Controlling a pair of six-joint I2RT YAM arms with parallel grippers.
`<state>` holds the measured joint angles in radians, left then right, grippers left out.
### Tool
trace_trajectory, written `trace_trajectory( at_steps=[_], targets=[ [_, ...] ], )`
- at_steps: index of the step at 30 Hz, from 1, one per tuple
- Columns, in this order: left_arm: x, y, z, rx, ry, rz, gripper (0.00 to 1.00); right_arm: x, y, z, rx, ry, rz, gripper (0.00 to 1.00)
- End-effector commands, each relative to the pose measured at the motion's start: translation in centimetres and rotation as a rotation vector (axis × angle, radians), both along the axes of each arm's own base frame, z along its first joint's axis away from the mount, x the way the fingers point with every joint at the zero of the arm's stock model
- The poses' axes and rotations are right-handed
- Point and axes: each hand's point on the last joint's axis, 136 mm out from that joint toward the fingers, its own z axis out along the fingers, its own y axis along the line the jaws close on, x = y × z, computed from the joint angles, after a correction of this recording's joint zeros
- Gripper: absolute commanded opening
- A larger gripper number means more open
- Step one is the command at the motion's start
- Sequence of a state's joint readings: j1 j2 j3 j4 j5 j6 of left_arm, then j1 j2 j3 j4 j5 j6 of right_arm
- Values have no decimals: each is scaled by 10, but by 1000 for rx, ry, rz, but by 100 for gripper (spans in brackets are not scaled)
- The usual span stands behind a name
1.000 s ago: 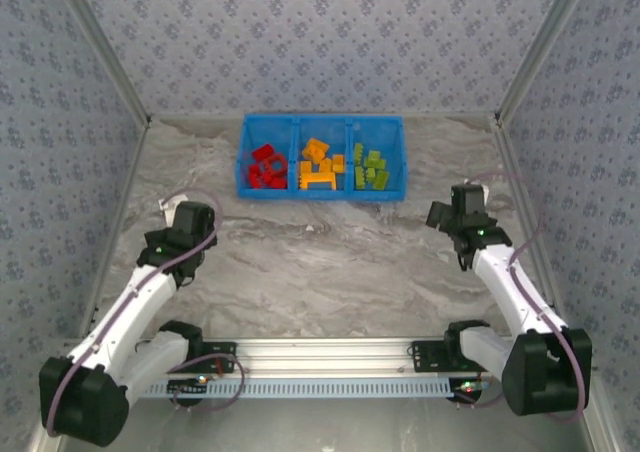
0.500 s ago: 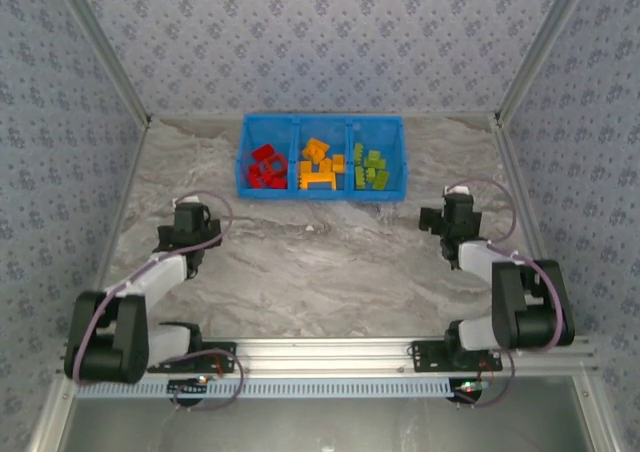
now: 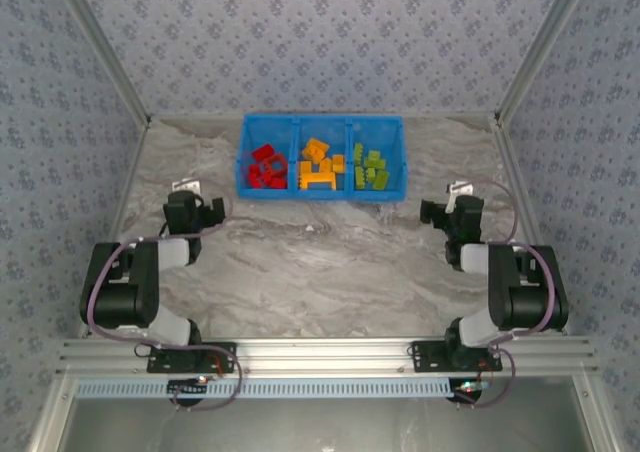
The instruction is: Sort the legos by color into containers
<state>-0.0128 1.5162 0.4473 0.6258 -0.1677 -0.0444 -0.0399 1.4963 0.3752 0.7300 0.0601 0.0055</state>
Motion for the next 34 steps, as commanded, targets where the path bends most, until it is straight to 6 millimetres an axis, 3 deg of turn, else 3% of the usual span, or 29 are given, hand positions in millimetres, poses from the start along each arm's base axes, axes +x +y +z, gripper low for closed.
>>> trace_trajectory(
  at_steps=[1,6,34],
  targets=[
    [8,-1,23,4,-172,-15,98,3,10,18,-12,-122,59,100],
    [8,4,22,-17,-151,4,98,8,-4,16,7,-92,-12,100],
    [8,3,22,-15,-148,-1,98,13,10,14,-11,-66,61,100]
  ],
)
